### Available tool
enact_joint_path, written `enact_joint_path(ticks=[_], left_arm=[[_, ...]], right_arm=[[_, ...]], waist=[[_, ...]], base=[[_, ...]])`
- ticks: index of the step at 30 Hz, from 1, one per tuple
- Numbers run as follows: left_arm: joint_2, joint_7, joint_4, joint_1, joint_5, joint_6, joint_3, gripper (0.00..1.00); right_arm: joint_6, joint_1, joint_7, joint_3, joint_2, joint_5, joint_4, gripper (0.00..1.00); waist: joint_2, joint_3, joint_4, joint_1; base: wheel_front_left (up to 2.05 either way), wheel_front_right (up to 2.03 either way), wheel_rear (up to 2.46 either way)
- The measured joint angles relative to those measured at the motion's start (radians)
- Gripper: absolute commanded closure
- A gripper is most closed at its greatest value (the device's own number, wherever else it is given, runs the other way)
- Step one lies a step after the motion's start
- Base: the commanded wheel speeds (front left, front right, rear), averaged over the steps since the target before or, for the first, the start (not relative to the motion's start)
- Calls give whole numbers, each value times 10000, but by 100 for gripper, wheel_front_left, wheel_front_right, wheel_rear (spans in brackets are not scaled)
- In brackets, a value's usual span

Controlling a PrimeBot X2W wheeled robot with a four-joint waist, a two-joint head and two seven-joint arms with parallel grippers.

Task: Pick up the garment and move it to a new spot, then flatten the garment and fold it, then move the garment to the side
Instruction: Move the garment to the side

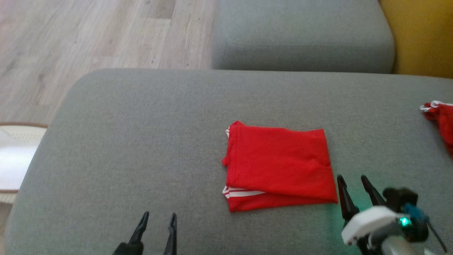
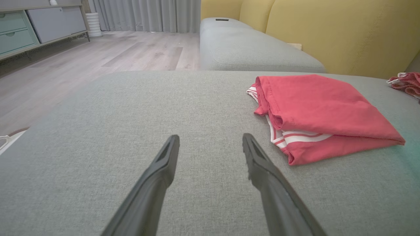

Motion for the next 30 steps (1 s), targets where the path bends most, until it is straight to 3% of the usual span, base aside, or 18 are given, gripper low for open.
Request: enact_joint_path(ticks=[7, 15, 17, 19, 20, 21, 22, 23, 24, 30], left_arm=[[-6, 0, -2, -556, -12, 161, -585, 0], [-13, 0, 13, -1197, -113, 364, -941, 0], [-15, 0, 15, -1384, -144, 412, -974, 0], [-17, 0, 21, -1529, -238, 470, -1020, 0], [-19, 0, 21, -1577, -276, 537, -1045, 0], [-21, 0, 23, -1620, -274, 545, -1074, 0], [-21, 0, 21, -1643, -276, 579, -1089, 0], [-21, 0, 21, -1646, -276, 623, -1112, 0], [-21, 0, 21, -1646, -276, 631, -1131, 0], [-23, 0, -6, -1701, -382, 717, -1200, 0]], right_arm=[[0, -1823, 1526, 207, -54, 815, 1599, 0], [0, -3414, 2535, 355, -763, 1212, 2851, 0], [0, -3619, 2669, 474, -800, 1218, 3074, 28], [0, -3707, 2694, 639, -805, 1300, 3081, 37], [0, -3761, 2734, 729, -817, 1402, 3066, 54], [0, -3826, 2784, 834, -828, 1517, 3057, 58], [0, -3863, 2867, 955, -836, 1645, 3005, 69], [0, -3876, 2964, 1093, -838, 1802, 2934, 94], [0, -3874, 3047, 1264, -861, 1935, 2846, 100], [2, -3865, 2915, 1808, -1337, 2215, 2556, 100]], waist=[[0, 574, 258, 0], [0, 1491, 583, 1], [0, 1693, 661, 1], [0, 1850, 724, 1], [0, 1913, 744, 1], [0, 1961, 751, 1], [0, 1989, 737, 1], [0, 2006, 701, 1], [0, 2018, 659, 1], [0, 2040, 233, 1]], base=[[0, 0, 0], [0, 0, 0], [0, 0, 0], [0, 0, 0], [0, 0, 0], [0, 0, 0], [0, 0, 0], [0, 0, 0], [0, 0, 0], [0, 0, 0]])
